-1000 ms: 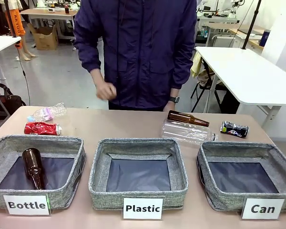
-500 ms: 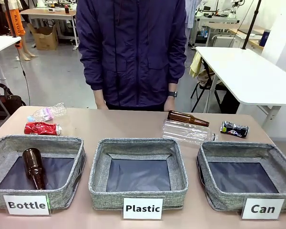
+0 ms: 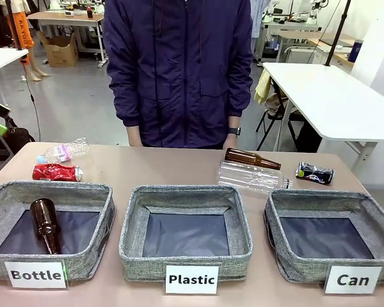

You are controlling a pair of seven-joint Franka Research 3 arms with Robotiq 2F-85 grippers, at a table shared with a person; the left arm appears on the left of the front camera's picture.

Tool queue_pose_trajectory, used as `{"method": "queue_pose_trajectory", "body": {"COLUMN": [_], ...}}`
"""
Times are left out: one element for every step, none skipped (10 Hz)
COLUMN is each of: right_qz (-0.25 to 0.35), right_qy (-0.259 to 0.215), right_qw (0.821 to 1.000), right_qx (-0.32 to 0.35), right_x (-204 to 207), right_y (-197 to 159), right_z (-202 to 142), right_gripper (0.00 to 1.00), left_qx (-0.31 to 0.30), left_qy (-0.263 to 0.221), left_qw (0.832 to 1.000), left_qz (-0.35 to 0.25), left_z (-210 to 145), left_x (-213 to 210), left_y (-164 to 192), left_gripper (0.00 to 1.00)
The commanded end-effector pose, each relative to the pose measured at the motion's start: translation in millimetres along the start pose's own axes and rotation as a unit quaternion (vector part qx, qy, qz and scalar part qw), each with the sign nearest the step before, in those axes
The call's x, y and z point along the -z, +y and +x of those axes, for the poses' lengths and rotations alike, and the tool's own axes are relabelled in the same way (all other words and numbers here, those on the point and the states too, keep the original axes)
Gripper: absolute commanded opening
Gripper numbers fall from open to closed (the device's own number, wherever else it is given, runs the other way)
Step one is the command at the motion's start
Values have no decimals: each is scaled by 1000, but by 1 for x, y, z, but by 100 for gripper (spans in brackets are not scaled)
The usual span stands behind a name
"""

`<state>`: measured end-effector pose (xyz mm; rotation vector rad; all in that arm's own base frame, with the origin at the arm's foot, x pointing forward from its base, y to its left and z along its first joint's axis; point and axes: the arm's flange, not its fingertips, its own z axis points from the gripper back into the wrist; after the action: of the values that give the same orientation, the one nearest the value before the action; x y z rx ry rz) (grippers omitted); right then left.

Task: Sort the can waste into the basket.
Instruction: Pick up the can waste from the table and place it in the right Fabric basket.

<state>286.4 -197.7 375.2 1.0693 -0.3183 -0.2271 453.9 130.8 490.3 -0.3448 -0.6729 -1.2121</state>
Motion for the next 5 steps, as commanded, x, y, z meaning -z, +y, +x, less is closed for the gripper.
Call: {"method": "queue_pose_trajectory", "body": {"right_qz": [6,6,6,6,6], "right_qy": [-4,-4,-4,-4,-4], "right_qw": [1000,1000,1000,1000,1000], "right_qx": [-7,-7,-7,-7,-7], "right_x": [-2,-2,-2,-2,-2], "right_y": [1,1,1,1,1], "right_z": [0,0,0,0,0], "right_gripper": [100,100,100,100,100], "left_qx": [61,82,103,116,125], "left_qy": [47,88,111,146,152], "left_qw": [997,993,988,982,980], "left_qz": [-6,-3,-29,-31,-44], "left_z": [7,14,18,21,23], "left_x": [26,42,57,73,87], "left_y": [-5,-5,-7,-7,-5], "left_gripper": [100,100,100,100,100]}}
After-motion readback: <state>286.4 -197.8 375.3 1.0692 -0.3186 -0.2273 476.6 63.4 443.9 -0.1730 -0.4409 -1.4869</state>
